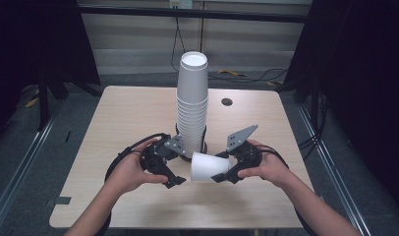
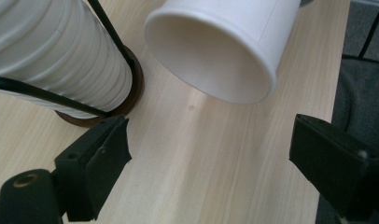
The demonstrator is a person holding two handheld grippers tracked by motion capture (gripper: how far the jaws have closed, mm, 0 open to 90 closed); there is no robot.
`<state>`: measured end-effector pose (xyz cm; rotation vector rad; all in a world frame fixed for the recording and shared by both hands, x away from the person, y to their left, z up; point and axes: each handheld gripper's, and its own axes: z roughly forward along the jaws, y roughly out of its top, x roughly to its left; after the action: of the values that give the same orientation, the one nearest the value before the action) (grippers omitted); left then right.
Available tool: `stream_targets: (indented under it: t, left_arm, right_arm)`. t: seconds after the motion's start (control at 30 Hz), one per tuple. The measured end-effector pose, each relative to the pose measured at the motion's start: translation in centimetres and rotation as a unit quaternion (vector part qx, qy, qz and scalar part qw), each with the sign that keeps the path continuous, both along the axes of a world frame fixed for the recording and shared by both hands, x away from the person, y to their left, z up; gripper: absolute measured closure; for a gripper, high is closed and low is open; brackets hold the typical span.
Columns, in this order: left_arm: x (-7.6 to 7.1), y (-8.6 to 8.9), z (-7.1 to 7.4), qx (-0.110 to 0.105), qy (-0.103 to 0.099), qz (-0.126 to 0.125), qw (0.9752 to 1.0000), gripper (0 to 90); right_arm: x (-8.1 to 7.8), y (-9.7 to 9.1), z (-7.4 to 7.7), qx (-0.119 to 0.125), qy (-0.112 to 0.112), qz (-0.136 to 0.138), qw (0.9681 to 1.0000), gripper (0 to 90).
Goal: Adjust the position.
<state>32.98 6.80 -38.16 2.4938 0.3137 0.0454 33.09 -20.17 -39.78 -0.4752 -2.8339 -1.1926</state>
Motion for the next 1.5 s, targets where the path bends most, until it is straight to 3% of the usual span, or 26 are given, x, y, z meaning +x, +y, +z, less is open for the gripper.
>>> stream_targets:
  t: [0.03, 0.13, 0.33, 0.7, 1.13, 1.5]
  left_arm:
    - [0.0, 0.0, 0.0, 0.000, 0.000, 0.000, 1.0000, 11.7]
    - [0.1, 0.5, -0.8, -0.031, 0.016, 0.008, 0.9994, 11.7]
    - [0.1, 1.0, -1.8, -0.072, 0.024, 0.019, 0.9970, 11.8]
    - [0.0, 0.5, -2.2, -0.112, 0.029, 0.024, 0.9930, 11.4]
    - [0.2, -0.2, -2.2, -0.115, 0.036, 0.020, 0.9925, 11.4]
    - [0.3, -0.3, -2.0, -0.111, 0.033, 0.000, 0.9933, 6.1]
  right_arm:
    - [0.0, 0.0, 0.0, 0.000, 0.000, 0.000, 1.0000, 24.3]
    - [0.0, -0.3, 0.1, 0.014, 0.000, -0.006, 0.9999, 24.3]
    - [0.0, -0.9, -0.1, 0.047, 0.004, -0.017, 0.9988, 24.3]
    - [-0.1, -0.7, 0.1, 0.078, 0.003, -0.013, 0.9968, 24.0]
    - [-0.3, -0.3, 0.2, 0.082, 0.003, 0.007, 0.9966, 23.8]
    - [-0.5, 0.2, 0.3, 0.074, -0.002, 0.024, 0.9970, 23.8]
